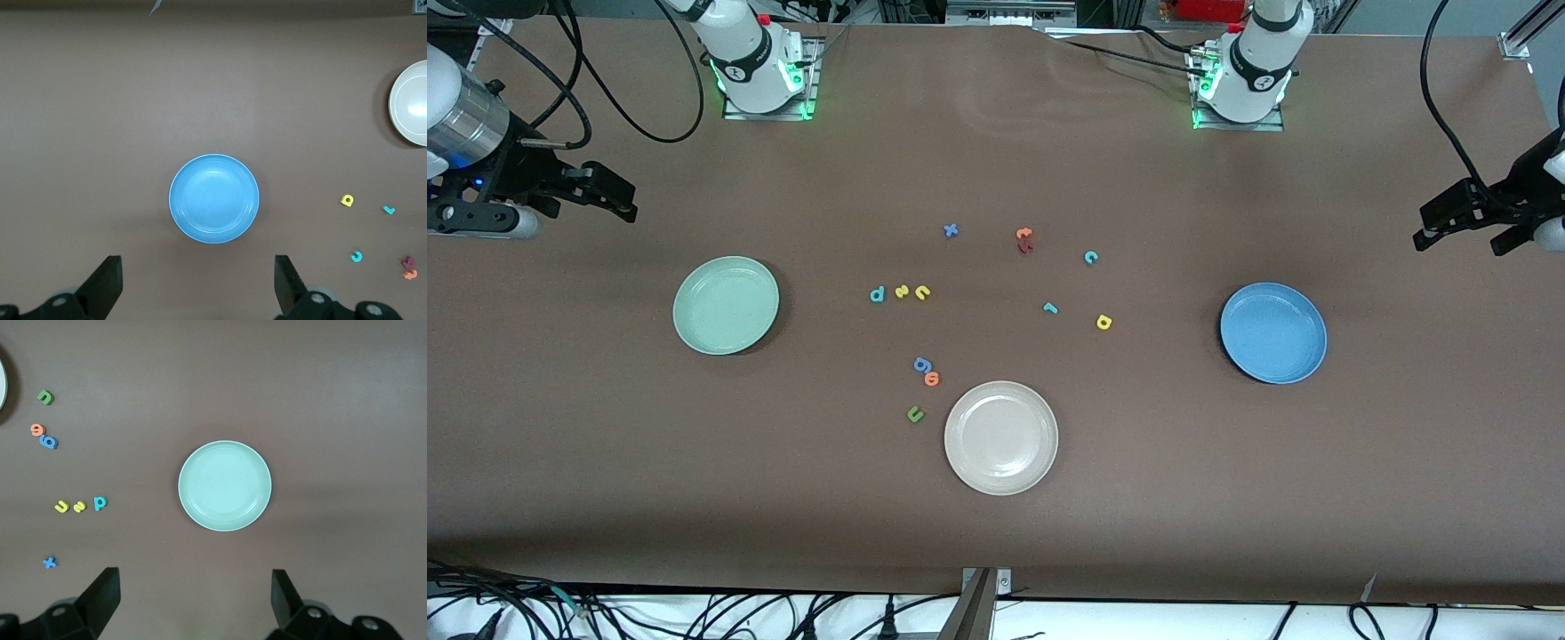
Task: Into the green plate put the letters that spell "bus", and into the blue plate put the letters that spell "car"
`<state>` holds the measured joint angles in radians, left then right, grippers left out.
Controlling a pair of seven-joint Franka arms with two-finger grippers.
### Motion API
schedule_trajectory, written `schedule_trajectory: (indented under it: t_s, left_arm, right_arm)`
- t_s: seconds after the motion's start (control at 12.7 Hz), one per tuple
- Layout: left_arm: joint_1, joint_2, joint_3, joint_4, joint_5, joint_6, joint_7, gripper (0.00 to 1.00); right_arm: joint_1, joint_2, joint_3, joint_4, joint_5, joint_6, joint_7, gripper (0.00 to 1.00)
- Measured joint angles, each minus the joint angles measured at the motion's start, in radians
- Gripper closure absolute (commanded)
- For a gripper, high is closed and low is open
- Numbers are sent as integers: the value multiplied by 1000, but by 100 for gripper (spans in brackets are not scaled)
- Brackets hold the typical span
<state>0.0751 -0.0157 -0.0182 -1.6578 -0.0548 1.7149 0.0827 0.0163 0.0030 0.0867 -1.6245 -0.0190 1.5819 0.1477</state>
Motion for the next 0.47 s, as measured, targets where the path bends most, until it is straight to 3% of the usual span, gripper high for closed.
schedule_trajectory:
  t_s: [0.47]
  left_arm:
    - [0, 0, -9, 1, 0, 0, 0, 0]
  right_arm:
    - [0, 0, 0, 0, 0, 0, 0, 0]
